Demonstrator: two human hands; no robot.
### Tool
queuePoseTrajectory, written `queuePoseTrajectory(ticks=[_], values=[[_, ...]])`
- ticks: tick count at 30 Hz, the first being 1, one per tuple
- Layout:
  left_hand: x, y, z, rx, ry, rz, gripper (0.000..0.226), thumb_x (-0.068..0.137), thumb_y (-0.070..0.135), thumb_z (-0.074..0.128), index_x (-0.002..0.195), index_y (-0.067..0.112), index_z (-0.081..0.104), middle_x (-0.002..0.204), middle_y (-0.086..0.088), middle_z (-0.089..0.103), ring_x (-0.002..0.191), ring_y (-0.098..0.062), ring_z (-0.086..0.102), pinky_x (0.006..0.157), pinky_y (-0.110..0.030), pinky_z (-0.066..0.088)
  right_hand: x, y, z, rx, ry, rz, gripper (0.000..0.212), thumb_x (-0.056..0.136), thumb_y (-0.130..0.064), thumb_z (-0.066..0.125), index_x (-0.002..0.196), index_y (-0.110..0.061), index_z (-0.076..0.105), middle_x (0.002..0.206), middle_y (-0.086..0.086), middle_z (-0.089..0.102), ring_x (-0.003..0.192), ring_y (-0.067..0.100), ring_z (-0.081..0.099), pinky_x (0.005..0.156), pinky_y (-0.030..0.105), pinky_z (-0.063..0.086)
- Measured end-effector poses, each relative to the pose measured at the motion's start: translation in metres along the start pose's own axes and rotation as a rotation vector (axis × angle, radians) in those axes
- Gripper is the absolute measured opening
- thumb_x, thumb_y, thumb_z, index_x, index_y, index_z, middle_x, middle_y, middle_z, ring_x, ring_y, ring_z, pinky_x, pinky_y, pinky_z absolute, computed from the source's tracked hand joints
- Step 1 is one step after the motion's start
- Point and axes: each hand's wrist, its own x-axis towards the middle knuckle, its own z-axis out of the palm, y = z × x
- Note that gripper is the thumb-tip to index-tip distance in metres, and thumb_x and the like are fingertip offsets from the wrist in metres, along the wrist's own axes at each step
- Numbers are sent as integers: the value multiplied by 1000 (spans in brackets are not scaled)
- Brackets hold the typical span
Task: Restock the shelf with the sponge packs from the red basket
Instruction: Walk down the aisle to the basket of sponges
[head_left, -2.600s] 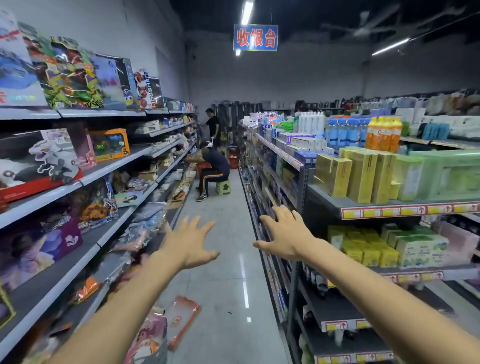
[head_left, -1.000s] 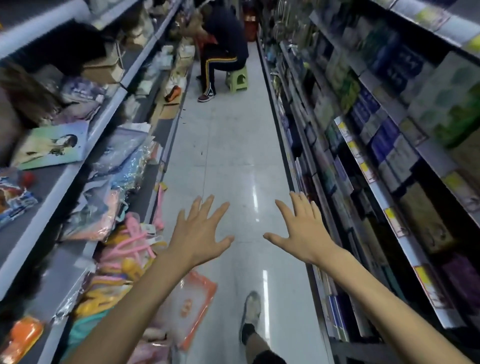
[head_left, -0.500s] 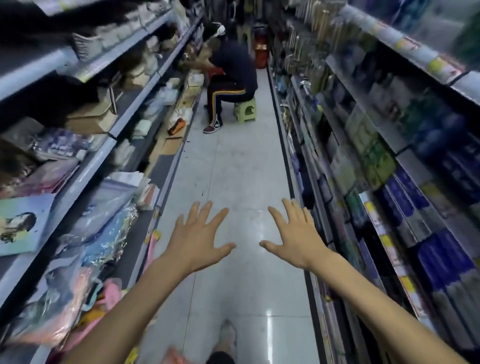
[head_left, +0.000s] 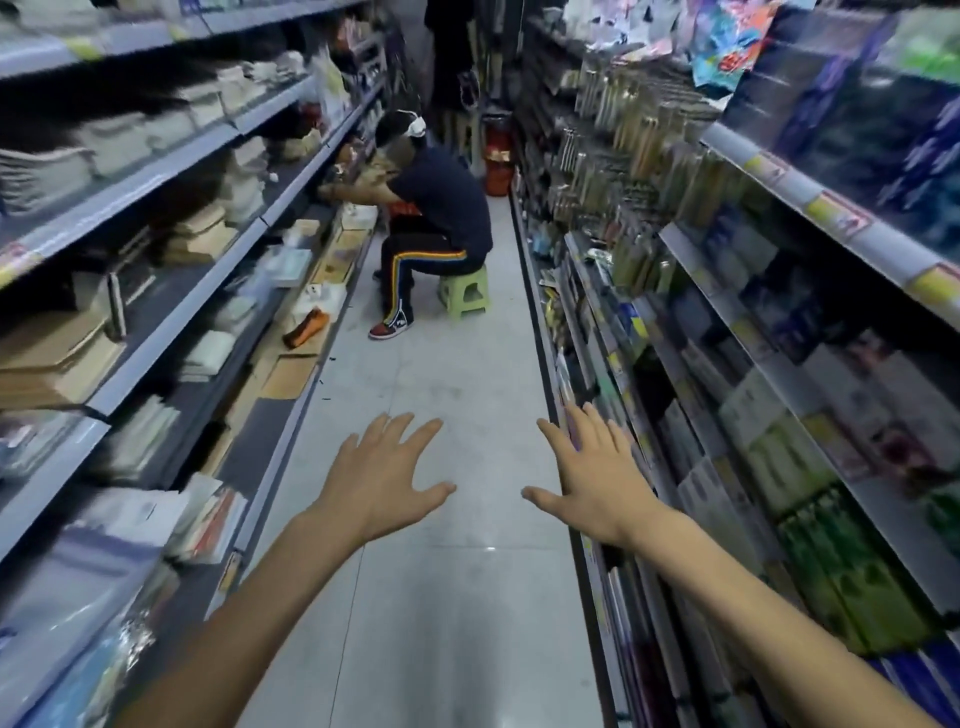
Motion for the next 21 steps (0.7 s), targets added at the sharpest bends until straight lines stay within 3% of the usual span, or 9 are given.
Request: queuePoseTrajectory(ticks=[4,8,12,17,21], values=[[95,-9,-21,24,8,36,84,91,75,43,162,42,12,171,1,16,158,-25,11,125,-49,21,82,33,-10,38,7,36,92,93,-74,43,164,-26,9,172,14,-4,158,33,-11,128,51,0],[194,-19,-27,49,-5,59,83,92,75,42,162,42,12,170,1,19,157,-23,14,125,-48,24,169,72,-8,54,-2,84,100,84,-84,27,164,-28,7,172,13,-5,158,32,-11,128,50,0],[306,-22,-33,74,-23,94,82,91,75,43,161,42,15,170,0,21,158,-25,15,123,-48,24,268,118,-12,88,-25,113,93,94,-74,43,165,-28,4,172,12,-8,158,32,-14,128,50,-1],[449,-25,-55,108,-108,76,83,92,73,46,162,43,12,172,-1,15,159,-27,9,124,-51,19,396,177,-32,90,-40,134,93,93,-74,42,165,-28,5,172,14,-8,158,34,-11,127,51,-2],[548,-38,-78,100,-68,82,84,90,74,45,161,43,13,171,-1,17,158,-25,11,125,-52,22,495,211,-53,76,-42,125,94,93,-76,41,164,-28,4,172,14,-7,158,34,-11,128,51,-3]])
